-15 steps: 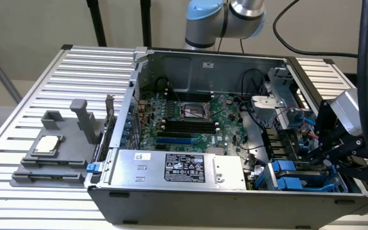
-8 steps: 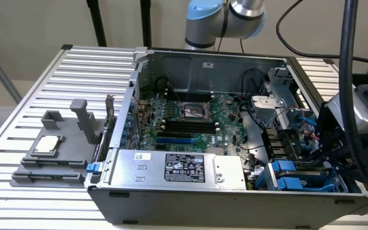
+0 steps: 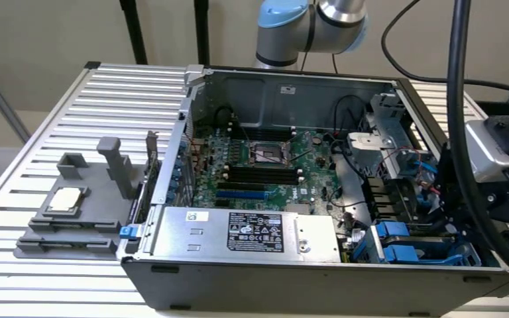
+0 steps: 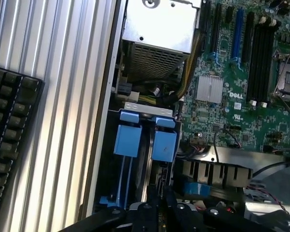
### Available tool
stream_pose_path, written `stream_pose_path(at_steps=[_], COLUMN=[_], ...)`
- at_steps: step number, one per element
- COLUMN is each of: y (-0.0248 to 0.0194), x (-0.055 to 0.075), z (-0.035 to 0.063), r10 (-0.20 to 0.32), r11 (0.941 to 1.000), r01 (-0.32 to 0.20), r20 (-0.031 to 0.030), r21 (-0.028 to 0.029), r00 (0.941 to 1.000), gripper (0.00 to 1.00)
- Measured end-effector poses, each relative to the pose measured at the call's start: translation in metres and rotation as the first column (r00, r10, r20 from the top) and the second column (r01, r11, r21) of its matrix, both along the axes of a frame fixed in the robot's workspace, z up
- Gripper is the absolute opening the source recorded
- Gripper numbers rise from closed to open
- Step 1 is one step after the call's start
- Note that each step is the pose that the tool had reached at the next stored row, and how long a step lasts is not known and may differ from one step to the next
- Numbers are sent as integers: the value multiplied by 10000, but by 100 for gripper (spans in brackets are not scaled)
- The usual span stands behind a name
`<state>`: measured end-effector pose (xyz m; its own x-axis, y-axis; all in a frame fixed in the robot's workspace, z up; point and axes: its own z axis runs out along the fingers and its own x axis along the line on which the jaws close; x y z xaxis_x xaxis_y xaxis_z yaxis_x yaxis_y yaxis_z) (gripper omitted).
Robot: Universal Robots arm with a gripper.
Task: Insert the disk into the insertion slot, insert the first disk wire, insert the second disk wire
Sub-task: 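Insert the first disk wire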
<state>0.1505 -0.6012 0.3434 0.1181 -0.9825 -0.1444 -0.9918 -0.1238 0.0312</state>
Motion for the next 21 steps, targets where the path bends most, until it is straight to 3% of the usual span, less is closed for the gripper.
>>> stream_pose_path(at_steps=[5,21], y=[25,73], x=[0,0], z=[-13,-50], r10=[-154,-875], r11=[9999,9961], r01=[154,875], r20=[0,5], r21=[-47,-114], r00=[9999,9962], gripper=[17,17])
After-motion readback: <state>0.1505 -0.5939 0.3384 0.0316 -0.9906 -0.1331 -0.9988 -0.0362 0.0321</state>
